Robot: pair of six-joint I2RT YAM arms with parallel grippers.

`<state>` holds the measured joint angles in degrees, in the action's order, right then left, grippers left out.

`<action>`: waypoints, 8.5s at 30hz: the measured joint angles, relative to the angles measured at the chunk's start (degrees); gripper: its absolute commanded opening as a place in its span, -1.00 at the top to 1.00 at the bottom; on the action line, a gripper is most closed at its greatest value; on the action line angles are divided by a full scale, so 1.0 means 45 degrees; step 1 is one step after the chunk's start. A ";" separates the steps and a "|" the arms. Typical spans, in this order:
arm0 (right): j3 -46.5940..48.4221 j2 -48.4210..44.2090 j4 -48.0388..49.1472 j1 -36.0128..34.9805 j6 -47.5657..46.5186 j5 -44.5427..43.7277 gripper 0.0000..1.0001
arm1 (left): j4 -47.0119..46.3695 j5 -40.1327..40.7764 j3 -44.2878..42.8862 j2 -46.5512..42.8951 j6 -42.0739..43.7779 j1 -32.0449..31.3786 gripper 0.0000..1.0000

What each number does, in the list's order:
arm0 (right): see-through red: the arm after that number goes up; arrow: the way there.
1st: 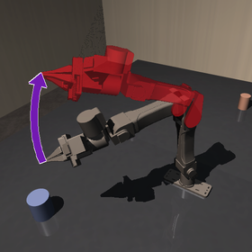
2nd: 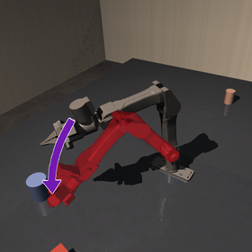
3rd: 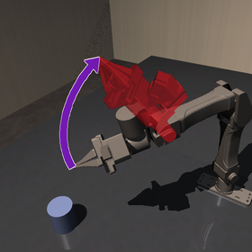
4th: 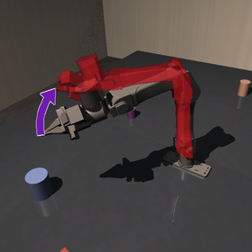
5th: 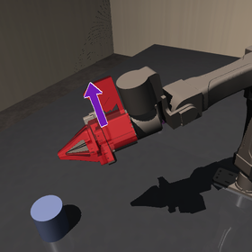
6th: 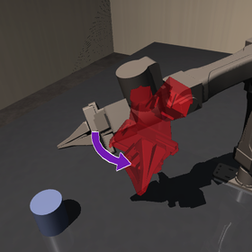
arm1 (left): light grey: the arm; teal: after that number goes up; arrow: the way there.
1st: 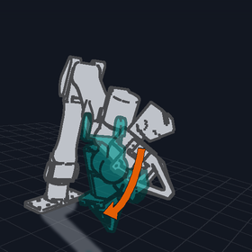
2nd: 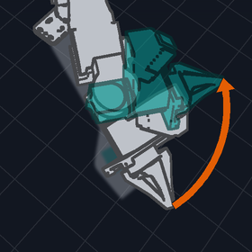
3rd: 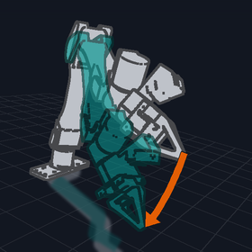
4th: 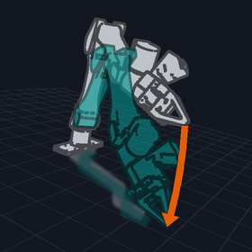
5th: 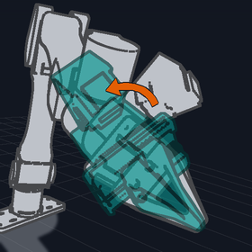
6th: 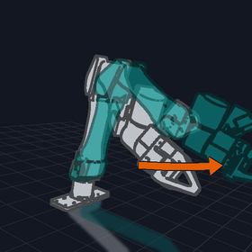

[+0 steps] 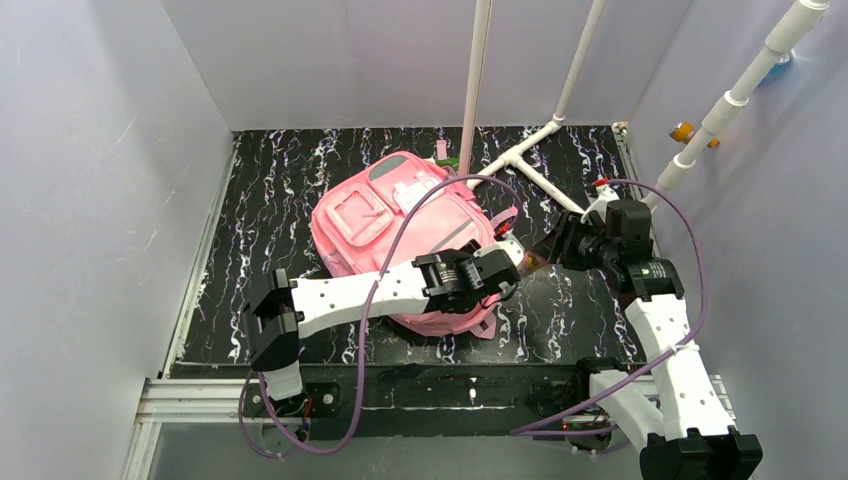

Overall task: Pack the student bag
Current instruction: Place the stationery in the student bag, then unzip the student bag at the center of the board.

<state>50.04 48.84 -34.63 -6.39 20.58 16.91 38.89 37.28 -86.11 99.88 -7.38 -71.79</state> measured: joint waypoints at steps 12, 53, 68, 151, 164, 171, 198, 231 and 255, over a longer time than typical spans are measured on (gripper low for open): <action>-0.0287 -0.0010 0.0053 -0.0005 0.0039 0.0306 0.97 | 0.0369 -0.0029 -0.0272 -0.0364 0.0301 0.0034 -0.09; -0.0461 -0.0204 0.0005 0.0000 0.0107 0.0928 0.97 | 0.0738 -0.0991 -0.0563 -0.0214 0.0840 0.0860 0.99; -0.0223 0.0005 0.1734 -0.0005 0.2637 0.4391 0.97 | 0.1005 -0.3759 -0.0831 -0.2084 0.0058 0.2540 1.00; -0.1797 0.2900 0.6761 -0.6334 0.4609 -0.0719 0.24 | 0.0908 -0.4906 -0.1462 -0.3191 -0.0665 0.2982 1.00; -0.2093 0.5775 1.2512 -0.7062 0.7291 -0.1171 -0.08 | 0.0680 -0.4775 -0.1098 -0.3220 -0.1039 0.3079 1.00; -0.1943 0.1734 0.7247 -0.7169 0.5280 -0.3847 -0.53 | -0.0554 -0.5644 0.0262 -0.3390 -0.1744 0.2919 1.00; -0.1010 0.1996 0.4979 -1.5130 0.6936 -0.8184 -0.43 | 0.1064 -0.6994 0.2181 -0.9287 -0.2001 0.5275 -0.81; 0.6785 1.1536 -0.0860 -1.8068 1.1827 -1.6500 -0.06 | 0.2501 -0.6309 0.3517 -1.3668 -0.2278 0.5357 -0.96; 0.7524 1.1249 -0.1826 -1.8117 1.0307 -1.6461 -0.07 | 0.2404 -0.6640 0.4061 -1.4183 -0.2409 0.5357 -0.96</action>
<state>83.90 99.46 -42.85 -87.92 66.96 -57.17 49.71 7.40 -67.83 36.05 -18.22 -47.68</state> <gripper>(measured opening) 0.534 0.981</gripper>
